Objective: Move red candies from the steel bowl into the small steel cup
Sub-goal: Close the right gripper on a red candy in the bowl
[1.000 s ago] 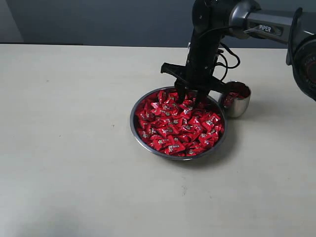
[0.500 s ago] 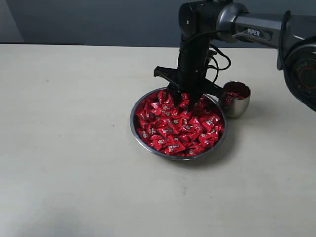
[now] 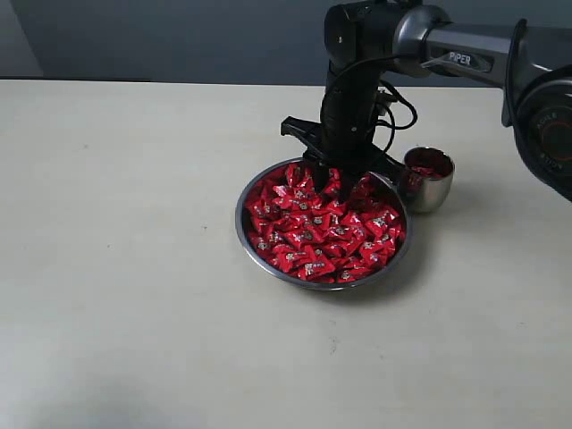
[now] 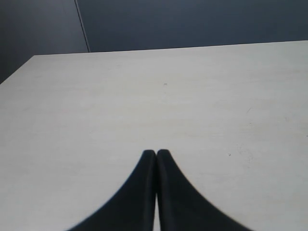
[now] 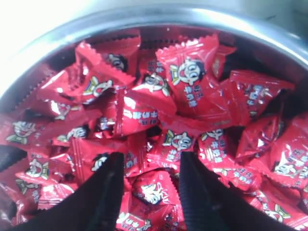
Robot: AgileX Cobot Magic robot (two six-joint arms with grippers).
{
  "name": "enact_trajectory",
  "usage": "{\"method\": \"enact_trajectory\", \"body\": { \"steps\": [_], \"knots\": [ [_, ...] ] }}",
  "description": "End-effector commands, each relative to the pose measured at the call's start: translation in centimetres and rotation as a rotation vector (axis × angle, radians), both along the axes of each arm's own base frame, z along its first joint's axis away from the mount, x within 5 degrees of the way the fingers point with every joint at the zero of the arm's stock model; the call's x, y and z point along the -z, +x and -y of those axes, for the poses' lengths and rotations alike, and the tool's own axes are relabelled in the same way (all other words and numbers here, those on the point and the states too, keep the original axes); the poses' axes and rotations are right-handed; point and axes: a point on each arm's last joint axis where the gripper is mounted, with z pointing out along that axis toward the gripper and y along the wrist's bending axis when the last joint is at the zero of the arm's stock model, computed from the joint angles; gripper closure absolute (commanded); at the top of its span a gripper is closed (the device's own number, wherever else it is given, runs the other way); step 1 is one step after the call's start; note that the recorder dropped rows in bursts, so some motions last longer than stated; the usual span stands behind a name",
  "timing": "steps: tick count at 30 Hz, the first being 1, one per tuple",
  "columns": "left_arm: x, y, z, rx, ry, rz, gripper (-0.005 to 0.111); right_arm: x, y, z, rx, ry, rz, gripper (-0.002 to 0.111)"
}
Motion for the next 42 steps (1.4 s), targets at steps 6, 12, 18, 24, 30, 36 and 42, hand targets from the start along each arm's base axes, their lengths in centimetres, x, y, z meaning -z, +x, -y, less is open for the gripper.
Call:
{"method": "enact_trajectory", "body": {
  "steps": [6, 12, 18, 24, 30, 36, 42],
  "knots": [
    [-0.03, 0.00, 0.03, 0.006, 0.003, 0.010, 0.106, -0.30, 0.36, 0.39, 0.002, -0.020, 0.023, 0.070],
    [-0.03, 0.00, 0.03, 0.006, 0.003, 0.010, 0.106, -0.30, 0.67, 0.84, -0.018, -0.069, 0.057, 0.070],
    [-0.03, 0.00, 0.03, 0.006, 0.003, 0.010, 0.106, -0.30, 0.67, 0.84, -0.018, -0.069, 0.057, 0.070],
    [-0.03, 0.00, 0.03, 0.006, 0.003, 0.010, 0.106, -0.30, 0.67, 0.84, -0.018, -0.069, 0.057, 0.070],
    [-0.03, 0.00, 0.03, 0.006, 0.003, 0.010, 0.106, -0.31, 0.98, 0.62, -0.018, -0.046, 0.091, 0.070],
    [-0.03, 0.00, 0.03, 0.006, 0.003, 0.010, 0.106, -0.32, 1.01, 0.52, -0.015, -0.035, 0.094, 0.070],
    [-0.03, 0.00, 0.03, 0.006, 0.003, 0.010, 0.106, -0.32, 0.98, 0.54, -0.015, -0.036, 0.092, 0.070]
  ]
}}
